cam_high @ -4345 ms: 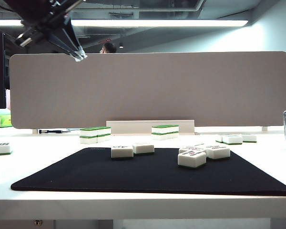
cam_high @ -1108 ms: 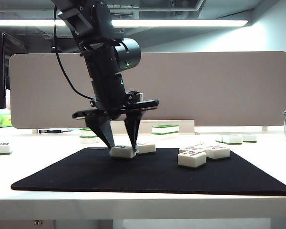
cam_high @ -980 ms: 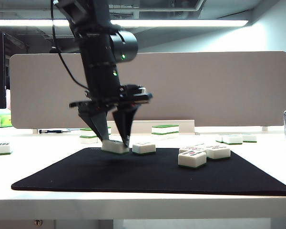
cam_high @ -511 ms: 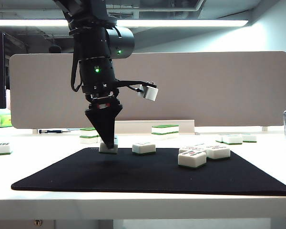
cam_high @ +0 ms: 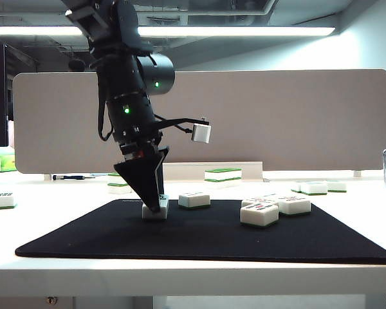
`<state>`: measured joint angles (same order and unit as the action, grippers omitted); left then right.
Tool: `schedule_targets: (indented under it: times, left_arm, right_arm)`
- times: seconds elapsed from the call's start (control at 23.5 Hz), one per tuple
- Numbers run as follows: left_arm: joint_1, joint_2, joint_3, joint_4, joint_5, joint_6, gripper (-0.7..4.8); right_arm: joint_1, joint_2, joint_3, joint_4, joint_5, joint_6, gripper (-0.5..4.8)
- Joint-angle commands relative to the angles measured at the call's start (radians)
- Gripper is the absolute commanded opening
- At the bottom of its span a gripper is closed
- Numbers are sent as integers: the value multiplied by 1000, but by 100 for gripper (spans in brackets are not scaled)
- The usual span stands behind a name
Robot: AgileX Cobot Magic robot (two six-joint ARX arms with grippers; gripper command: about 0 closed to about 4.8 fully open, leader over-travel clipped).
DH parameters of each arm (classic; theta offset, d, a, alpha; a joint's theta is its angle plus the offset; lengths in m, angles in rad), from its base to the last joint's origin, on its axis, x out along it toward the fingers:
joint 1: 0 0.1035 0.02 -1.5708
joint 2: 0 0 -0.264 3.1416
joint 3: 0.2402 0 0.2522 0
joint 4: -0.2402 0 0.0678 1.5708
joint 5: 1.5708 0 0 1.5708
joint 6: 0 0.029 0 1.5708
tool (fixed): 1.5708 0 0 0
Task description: Align six mahjong tiles in a row on the table.
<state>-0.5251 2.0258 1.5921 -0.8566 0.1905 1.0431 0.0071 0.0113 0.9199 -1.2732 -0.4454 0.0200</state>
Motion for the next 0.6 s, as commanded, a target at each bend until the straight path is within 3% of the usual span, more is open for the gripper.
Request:
schedule_targets:
  times: [0.04, 0.09, 0.17, 0.21, 0.38, 0.51, 0.6]
  left_arm:
    - [-3, 7, -1, -6, 16, 4, 184]
    - [-3, 7, -1, -7, 16, 3, 191]
    - [-3, 7, -1, -7, 37, -5, 312]
    - [-3, 7, -1, -7, 45, -5, 339]
    - [-4, 3, 1, -13, 49, -31, 342]
    - [-7, -39, 8, 11, 54, -199, 341]
    - [-8, -41, 27, 56, 58, -397, 341]
  right_arm:
    - [1, -12, 4, 13, 0, -2, -1]
    - [1, -12, 4, 13, 0, -2, -1]
    - [1, -12, 4, 13, 0, -2, -1]
    - [1, -12, 4, 13, 0, -2, -1]
    - [1, -12, 4, 13, 1, -2, -1]
    - [1, -12, 4, 13, 1, -2, -1]
    - [1, -12, 4, 13, 1, -2, -1]
